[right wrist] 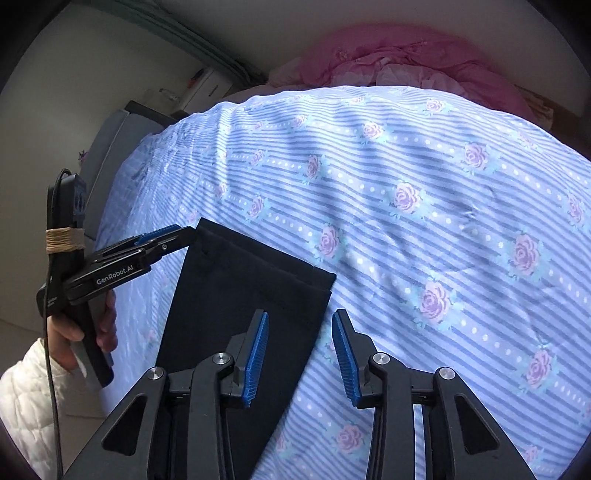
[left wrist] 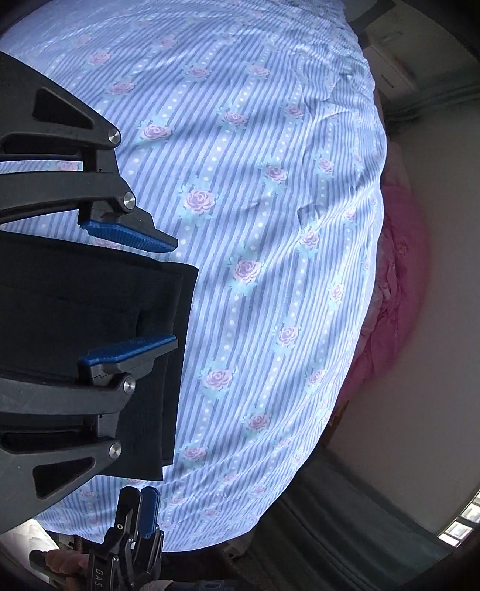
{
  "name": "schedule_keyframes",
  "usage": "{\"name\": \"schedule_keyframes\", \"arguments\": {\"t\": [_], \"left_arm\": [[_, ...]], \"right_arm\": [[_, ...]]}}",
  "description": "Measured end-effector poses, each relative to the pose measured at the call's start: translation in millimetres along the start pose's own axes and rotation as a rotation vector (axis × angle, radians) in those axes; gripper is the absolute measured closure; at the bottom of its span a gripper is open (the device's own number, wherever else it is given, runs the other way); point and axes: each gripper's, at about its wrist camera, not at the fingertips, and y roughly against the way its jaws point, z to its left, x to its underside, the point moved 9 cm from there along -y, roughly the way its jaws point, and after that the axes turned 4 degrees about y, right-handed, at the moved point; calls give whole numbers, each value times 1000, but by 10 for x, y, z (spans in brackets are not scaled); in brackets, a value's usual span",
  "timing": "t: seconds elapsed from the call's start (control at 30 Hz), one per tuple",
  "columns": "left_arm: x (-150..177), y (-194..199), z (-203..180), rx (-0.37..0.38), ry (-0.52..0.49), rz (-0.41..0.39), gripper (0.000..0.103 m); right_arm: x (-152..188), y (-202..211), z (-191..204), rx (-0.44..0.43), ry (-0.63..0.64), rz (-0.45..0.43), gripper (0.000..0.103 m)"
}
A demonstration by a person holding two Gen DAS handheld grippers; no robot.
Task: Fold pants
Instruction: 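Lower both grippers to the trouser end and close them on it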
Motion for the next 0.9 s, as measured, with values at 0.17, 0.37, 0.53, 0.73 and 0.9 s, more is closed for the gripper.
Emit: {"name": "schedule_keyframes", "arguments": {"t": [0.17, 0.37, 0.53, 0.73, 0.9], "left_arm": [[59, -91, 29, 15, 9, 18, 72], [184, -26, 114, 53, 36, 17, 72], [251, -46, 102, 51, 9, 32, 72], [307, -241, 161, 42, 76, 68, 59], [335, -144, 167, 21, 59, 67, 95]], "right_arm": [[-16, -103, 27, 3, 7, 9, 70], [-15, -178, -16, 8, 0, 16, 72], [6, -205, -64, 11, -10, 20, 73], [2, -286, -69, 10, -12, 30, 80], [-39, -228, -52, 11, -1, 23, 92]]}}
